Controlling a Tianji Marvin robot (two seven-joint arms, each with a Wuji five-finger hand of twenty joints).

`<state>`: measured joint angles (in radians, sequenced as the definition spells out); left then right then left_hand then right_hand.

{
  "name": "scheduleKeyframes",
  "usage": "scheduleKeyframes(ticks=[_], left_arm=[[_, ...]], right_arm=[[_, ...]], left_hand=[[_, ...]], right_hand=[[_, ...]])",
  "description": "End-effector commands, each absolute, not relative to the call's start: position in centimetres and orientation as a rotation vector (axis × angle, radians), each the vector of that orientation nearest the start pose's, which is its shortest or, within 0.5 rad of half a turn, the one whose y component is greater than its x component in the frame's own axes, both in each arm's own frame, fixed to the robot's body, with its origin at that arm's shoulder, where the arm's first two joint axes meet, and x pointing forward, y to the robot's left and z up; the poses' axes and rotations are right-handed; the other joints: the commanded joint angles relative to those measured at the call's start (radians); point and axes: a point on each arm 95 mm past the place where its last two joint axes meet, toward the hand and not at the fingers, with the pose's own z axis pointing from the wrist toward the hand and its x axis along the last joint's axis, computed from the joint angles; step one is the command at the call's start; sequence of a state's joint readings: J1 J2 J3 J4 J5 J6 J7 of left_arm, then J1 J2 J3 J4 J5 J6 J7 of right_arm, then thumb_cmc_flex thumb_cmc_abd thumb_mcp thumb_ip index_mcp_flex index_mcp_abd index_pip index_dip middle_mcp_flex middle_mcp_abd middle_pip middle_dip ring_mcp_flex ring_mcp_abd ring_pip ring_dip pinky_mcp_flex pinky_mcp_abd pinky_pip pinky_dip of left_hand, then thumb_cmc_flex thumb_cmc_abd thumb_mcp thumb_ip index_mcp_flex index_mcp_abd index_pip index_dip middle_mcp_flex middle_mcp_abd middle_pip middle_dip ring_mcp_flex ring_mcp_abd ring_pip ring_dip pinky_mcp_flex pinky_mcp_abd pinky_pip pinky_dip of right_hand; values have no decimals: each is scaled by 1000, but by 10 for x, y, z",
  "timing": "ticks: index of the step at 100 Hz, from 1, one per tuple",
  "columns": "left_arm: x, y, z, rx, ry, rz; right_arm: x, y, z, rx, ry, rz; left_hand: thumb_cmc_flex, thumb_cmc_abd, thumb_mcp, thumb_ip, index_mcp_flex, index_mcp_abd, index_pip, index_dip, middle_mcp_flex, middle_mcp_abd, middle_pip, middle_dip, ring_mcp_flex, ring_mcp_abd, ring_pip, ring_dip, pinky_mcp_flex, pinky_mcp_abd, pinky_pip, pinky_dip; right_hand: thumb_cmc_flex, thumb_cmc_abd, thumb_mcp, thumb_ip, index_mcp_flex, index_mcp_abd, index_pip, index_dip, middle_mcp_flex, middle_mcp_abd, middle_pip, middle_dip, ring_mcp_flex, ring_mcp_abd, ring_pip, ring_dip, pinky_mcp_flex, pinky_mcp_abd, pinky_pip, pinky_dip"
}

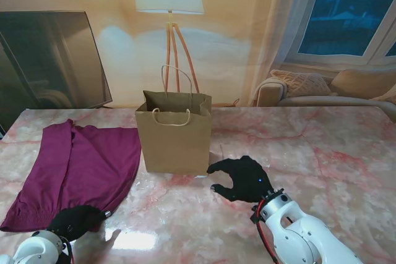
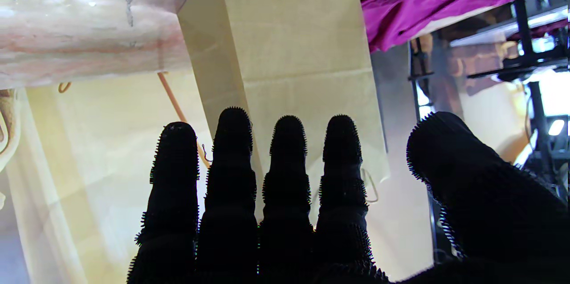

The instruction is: Fold the socks and the shorts into the kraft paper bag

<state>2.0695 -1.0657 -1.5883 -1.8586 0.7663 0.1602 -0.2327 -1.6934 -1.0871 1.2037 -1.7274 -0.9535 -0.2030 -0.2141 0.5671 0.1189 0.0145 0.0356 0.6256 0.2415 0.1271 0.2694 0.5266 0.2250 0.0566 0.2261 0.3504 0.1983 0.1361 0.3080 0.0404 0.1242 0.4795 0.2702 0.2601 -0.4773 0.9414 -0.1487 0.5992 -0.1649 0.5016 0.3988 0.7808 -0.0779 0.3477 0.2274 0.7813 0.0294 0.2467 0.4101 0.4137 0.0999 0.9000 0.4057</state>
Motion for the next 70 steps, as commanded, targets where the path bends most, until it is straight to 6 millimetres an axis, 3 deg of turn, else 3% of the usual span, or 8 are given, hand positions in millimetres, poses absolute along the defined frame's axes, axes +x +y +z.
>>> scheduleKeyframes(ticks=[1, 31, 48, 58, 64, 70], left_arm=[[267, 103, -379, -1902, 1432, -1087], [255, 89, -384, -1986, 1518, -1100], [245, 74, -390, -2078, 1542, -1172], [240, 65, -393, -2095, 1543, -1230], [237, 60, -393, -2100, 1525, -1279], [236, 53, -392, -2099, 1511, -1337]], right_arm=[[350, 35, -311, 1063, 1444, 1845], [349, 35, -317, 1079, 1447, 1844], [346, 39, -325, 1088, 1472, 1857], [342, 44, -333, 1109, 1516, 1870], [337, 48, -339, 1122, 1558, 1875], [333, 52, -343, 1119, 1598, 1882]], left_hand=[[-16, 52, 1, 41, 48, 13, 39, 25, 112, 27, 55, 37, 91, 32, 78, 51, 17, -12, 45, 37], [-26, 83, -9, 43, 162, 6, 94, 51, 251, 45, 91, 67, 212, 69, 157, 97, 68, 45, 209, 100], [-25, 105, -13, 38, 115, 28, 66, 36, 206, 56, 76, 55, 184, 68, 145, 84, 53, 35, 208, 96], [-21, 111, -17, 34, 81, 40, 46, 25, 175, 62, 71, 48, 165, 69, 138, 73, 51, 35, 201, 90], [-20, 108, -18, 32, 54, 52, 30, 16, 145, 68, 65, 43, 146, 72, 130, 64, 50, 37, 199, 88], [-17, 107, -18, 30, 25, 62, 13, 7, 116, 73, 61, 36, 127, 72, 123, 53, 49, 37, 199, 87]], right_hand=[[-27, 29, -18, 48, 18, -22, -3, 7, 18, 19, 17, 8, 12, 12, 19, 28, -12, 18, 31, 15], [-28, 38, -23, 49, 19, -29, 0, 11, 18, 18, 25, 11, 15, 14, 25, 41, -13, 20, 37, 26], [-20, 40, -16, 51, 37, -22, 9, 15, 49, 20, 47, 20, 44, 14, 39, 51, 19, -3, 48, 30], [31, 54, 42, 61, 97, -15, 42, 29, 114, 28, 92, 37, 95, 19, 56, 53, 65, -10, 70, 26], [87, 43, 124, -4, 103, -19, 83, -24, 142, 31, 102, 37, 122, 17, 63, 43, 89, -13, 94, 3], [137, 33, 192, -29, 103, -28, 159, -81, 171, 32, 109, 37, 149, 12, 71, 34, 113, -13, 118, -17]])
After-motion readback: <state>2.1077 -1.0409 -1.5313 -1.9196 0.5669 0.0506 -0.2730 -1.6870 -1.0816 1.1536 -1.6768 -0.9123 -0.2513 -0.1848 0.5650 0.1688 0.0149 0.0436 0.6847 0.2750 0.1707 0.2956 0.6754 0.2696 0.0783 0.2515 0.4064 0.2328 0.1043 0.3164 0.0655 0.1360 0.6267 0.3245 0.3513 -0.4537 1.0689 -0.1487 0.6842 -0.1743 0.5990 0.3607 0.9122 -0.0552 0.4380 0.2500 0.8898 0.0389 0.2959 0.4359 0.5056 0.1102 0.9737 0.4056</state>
